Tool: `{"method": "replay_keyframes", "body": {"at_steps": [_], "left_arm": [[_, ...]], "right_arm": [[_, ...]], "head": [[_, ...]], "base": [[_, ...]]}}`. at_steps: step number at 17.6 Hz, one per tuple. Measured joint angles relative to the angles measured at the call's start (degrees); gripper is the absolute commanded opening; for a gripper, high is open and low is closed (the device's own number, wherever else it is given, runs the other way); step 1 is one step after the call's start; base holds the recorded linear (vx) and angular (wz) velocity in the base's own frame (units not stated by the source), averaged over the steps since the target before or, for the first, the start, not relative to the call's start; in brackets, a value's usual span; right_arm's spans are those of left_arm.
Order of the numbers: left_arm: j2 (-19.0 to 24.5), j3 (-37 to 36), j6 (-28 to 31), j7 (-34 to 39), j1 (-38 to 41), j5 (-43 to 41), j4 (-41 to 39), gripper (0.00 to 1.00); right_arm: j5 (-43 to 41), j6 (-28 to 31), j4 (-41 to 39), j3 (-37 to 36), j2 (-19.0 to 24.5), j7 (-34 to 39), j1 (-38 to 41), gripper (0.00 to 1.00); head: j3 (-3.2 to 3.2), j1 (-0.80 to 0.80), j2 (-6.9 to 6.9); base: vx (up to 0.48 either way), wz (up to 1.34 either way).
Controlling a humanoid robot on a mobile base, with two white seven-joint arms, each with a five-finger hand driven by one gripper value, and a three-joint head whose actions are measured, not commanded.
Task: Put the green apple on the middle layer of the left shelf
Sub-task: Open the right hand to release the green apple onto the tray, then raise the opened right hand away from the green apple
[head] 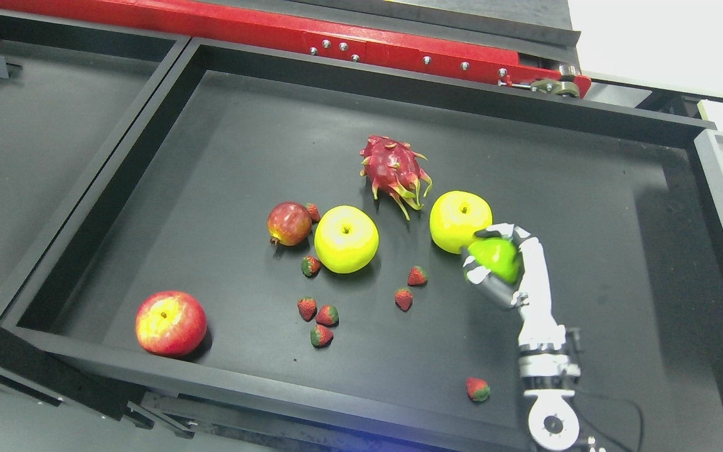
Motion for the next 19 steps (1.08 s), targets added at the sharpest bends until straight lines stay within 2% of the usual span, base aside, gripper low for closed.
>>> {"method": "replay_keyframes", "body": {"at_steps": [3, 4, 5, 6, 7, 11, 19], "left_arm": [[0.0, 0.0, 0.0, 0.0, 0.0, 0.0, 0.0, 1.00], [0.0, 0.0, 0.0, 0.0, 0.0, 0.0, 0.0, 1.00], [0.0, 0.0, 0.0, 0.0, 0.0, 0.0, 0.0, 1.00], [0.0, 0.0, 0.0, 0.0, 0.0, 0.0, 0.0, 1.00], [0.0, 0.0, 0.0, 0.0, 0.0, 0.0, 0.0, 1.00], [0.0, 0.0, 0.0, 0.0, 0.0, 0.0, 0.0, 1.00], [0.0, 0.0, 0.0, 0.0, 0.0, 0.0, 0.0, 1.00]], "right_arm": [[0.0, 0.7, 1.5, -2.0, 0.0, 0.2, -2.2, 0.03], [-0.1, 0.9, 1.9, -2.5, 0.0, 0.2, -2.7, 0.24], [-0.2, 0.9, 2.3, -3.0, 0.0, 0.3, -3.1, 0.63], [-0.2, 1.0, 2.6, -3.4, 0.0, 0.5, -3.5, 0.92], [-0.3, 1.4, 2.9, -3.7, 0.0, 0.6, -3.7, 1.00], [-1.2, 3.3, 3.8, -4.8, 0.0, 1.0, -4.4, 1.00], [-13.9, 3.5, 6.0, -4.2, 0.0, 0.7, -5.0, 1.00]], "head": [[0.00, 0.00, 0.00], [0.00, 0.00, 0.00], [0.00, 0.00, 0.00], [0.00, 0.00, 0.00], [0.00, 0.00, 0.00], [0.00, 0.00, 0.00], [0.00, 0.00, 0.00]], "base": [[0.000, 0.00], [0.000, 0.00], [0.000, 0.00], [0.000, 0.00], [0.000, 0.00], [0.000, 0.00], [0.000, 0.00]]}}
